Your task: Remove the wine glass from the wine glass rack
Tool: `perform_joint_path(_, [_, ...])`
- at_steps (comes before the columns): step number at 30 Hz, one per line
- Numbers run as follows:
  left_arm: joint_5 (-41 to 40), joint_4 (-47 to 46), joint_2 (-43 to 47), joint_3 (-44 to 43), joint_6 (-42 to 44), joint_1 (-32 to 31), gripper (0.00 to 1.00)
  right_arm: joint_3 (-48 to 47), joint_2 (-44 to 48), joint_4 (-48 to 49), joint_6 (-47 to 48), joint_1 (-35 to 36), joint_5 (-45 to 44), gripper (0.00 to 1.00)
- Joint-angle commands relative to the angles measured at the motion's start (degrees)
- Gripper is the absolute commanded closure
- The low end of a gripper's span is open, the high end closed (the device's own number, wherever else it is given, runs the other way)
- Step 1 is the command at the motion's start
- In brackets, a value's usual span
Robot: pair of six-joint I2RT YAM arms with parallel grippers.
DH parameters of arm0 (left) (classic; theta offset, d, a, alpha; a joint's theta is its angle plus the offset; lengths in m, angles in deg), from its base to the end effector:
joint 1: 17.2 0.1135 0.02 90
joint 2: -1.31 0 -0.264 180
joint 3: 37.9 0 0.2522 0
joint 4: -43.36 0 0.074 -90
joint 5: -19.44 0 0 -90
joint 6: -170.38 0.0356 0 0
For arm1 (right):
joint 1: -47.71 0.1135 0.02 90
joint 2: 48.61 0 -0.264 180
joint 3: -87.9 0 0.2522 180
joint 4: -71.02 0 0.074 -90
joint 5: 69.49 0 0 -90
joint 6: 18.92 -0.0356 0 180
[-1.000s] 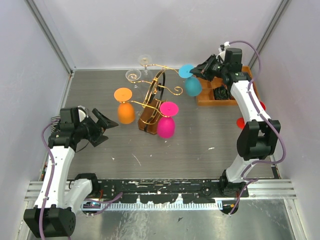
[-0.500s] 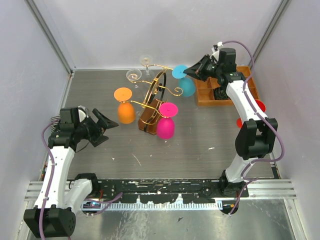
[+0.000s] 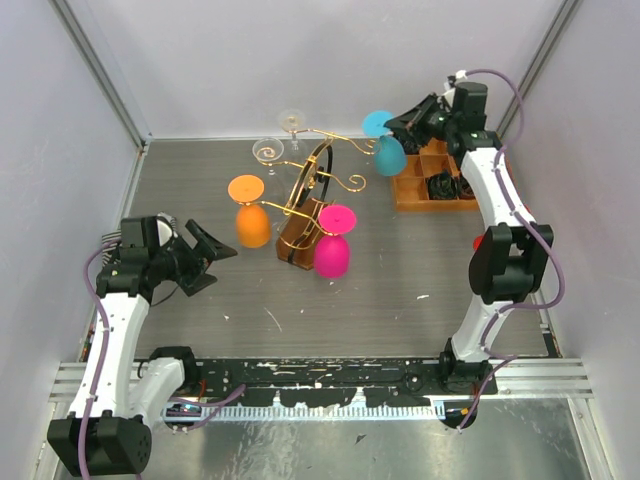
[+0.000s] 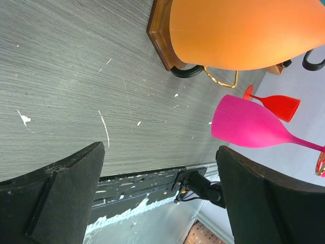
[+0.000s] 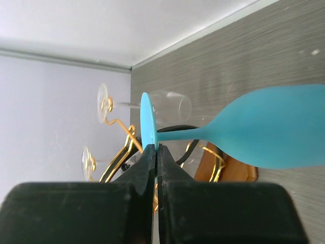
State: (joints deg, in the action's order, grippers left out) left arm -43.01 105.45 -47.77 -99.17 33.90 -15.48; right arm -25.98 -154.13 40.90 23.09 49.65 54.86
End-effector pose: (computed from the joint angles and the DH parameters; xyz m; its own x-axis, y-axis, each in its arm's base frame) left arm 0.1620 -0.0116 0.2855 -0.7231 -0.6649 -0.1870 -0.3677 0.5998 -0.7107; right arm 0.4353 0.0348 0.3662 -0.6579 0.5915 -0.4661 -0.0939 0.5497 0.8301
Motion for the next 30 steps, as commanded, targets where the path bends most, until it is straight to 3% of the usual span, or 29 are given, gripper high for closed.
perform_joint_path(1, [1.35,1.1,0.85,-0.92,1.22,-0.03,0.02,-0.52,4.38,2.05,1.15,-4.43,-0.02,0.99])
perform_joint_path(9, [2.13,0.44,0.7,-0.63,0.86,0.0,0.02,-0.95,13.3,-14.46,20.54,-6.35,-6.86,0.99])
perform_joint_path(14, [2.22,0.9,1.26,-0.62,1.04,0.0,0.01,-0.13,21.0,-24.99,33.21,-4.51,-21.02,0.99])
perform_joint_path(18, [3.23,0.11,1.44,-0.08,0.28,-0.01,0.01,1.15,26.68,-30.14,39.14,1.87,-36.68,0.99])
perform_joint_path(23, [3.39,0.67,2.0,-0.64,0.25,-0.04,0.01,2.36,28.94,-42.08,36.37,9.3,-58.26,0.99])
perform_joint_path(30, [4.2,-0.03,2.97,0.66,-0.64,0.0,0.01,15.08,32.38,-53.52,24.95,13.49,-80.7,0.99])
